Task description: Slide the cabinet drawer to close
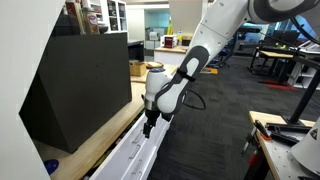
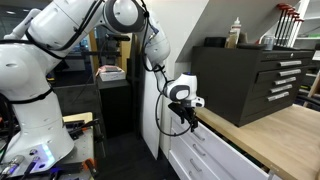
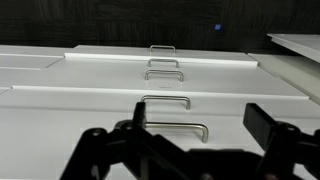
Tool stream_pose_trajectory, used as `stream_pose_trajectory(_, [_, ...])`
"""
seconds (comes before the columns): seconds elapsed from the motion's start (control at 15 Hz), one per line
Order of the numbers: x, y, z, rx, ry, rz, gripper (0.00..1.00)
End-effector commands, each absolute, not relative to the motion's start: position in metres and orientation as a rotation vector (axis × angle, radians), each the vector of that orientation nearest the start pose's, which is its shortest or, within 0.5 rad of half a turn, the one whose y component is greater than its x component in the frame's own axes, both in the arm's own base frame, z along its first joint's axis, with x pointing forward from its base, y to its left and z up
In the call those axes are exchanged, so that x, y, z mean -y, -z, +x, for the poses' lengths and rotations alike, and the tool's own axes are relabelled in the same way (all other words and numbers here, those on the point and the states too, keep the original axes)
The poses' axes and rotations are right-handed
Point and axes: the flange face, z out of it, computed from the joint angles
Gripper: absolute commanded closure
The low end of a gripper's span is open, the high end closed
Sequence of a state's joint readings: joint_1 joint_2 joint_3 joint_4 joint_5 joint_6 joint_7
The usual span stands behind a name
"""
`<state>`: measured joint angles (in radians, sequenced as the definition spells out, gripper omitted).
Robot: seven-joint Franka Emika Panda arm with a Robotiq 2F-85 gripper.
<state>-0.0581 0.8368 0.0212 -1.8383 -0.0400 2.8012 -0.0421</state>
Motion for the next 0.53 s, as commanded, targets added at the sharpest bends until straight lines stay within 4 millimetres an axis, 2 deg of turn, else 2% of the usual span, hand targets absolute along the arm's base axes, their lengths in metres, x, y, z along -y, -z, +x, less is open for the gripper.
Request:
stream_pose_trajectory(0.0, [0.031,-0.069,0.651,0.099,0.218,-3.152,0.00])
stream_pose_trajectory(0.47, [0.035,-0.052,0.676,0.165,0.264,-3.158,0.00])
